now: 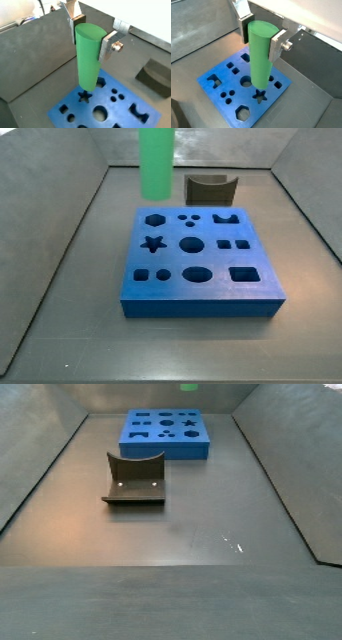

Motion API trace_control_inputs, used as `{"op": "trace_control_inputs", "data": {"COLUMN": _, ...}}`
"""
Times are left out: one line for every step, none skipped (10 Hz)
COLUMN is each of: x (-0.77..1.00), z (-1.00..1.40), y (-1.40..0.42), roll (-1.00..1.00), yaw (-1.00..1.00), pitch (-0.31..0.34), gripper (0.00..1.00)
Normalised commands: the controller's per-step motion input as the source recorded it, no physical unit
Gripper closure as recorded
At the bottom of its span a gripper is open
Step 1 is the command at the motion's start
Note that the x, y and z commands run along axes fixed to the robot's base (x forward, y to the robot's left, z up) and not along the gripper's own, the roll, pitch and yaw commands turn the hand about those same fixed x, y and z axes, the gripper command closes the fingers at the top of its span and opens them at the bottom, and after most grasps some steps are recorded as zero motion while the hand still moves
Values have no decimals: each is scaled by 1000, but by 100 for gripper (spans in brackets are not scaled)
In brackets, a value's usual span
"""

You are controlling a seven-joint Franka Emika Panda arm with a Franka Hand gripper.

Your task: Insert the oval object.

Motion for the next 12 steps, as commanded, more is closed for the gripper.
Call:
{"op": "trace_control_inputs", "data": {"x": -17, "z": -497, "y": -529, "roll": 0, "yaw": -686, "pitch": -101, "gripper": 100}}
{"op": "trace_control_inputs", "data": {"x": 180, "z": -534, "y": -600, "roll": 0, "yaw": -420, "pitch": -99, "gripper": 100}}
{"op": "trace_control_inputs", "data": {"x": 571, "z": -551, "y": -649, "roll": 0, "yaw": -189, "pitch": -31, "gripper": 100}}
{"op": "trace_control_inputs", "data": {"x": 797, "z": -429, "y": -537, "roll": 16, "yaw": -151, "pitch": -7, "gripper": 100}}
{"op": "trace_control_inputs", "data": {"x": 846, "z": -346, "y": -489, "roll": 31, "yaw": -143, "pitch": -17, "gripper": 100}}
{"op": "trace_control_inputs", "data": {"x": 829, "z": -246, "y": -391, "roll": 63, "yaw": -197, "pitch": -34, "gripper": 100}}
{"op": "trace_control_inputs", "data": {"x": 814, "z": -183, "y": -323, "roll": 61, "yaw": -231, "pitch": -26, "gripper": 100}}
{"op": "trace_control_inputs", "data": {"x": 777, "z": -246, "y": -223, "roll": 130, "yaw": -303, "pitch": -9, "gripper": 100}}
{"op": "trace_control_inputs", "data": {"x": 763, "z": -309, "y": -123, "roll": 193, "yaw": -326, "pitch": 0, "gripper": 100}}
{"op": "trace_control_inputs", "data": {"x": 540, "z": -306, "y": 0, "roll": 183, "yaw": -237, "pitch": -21, "gripper": 100}}
{"op": "trace_control_inputs", "data": {"x": 297, "z": -309, "y": 0, "roll": 114, "yaw": -97, "pitch": -21, "gripper": 100}}
{"op": "trace_control_inputs", "data": {"x": 71, "z": -229, "y": 34, "roll": 101, "yaw": 0, "pitch": 0, "gripper": 100}}
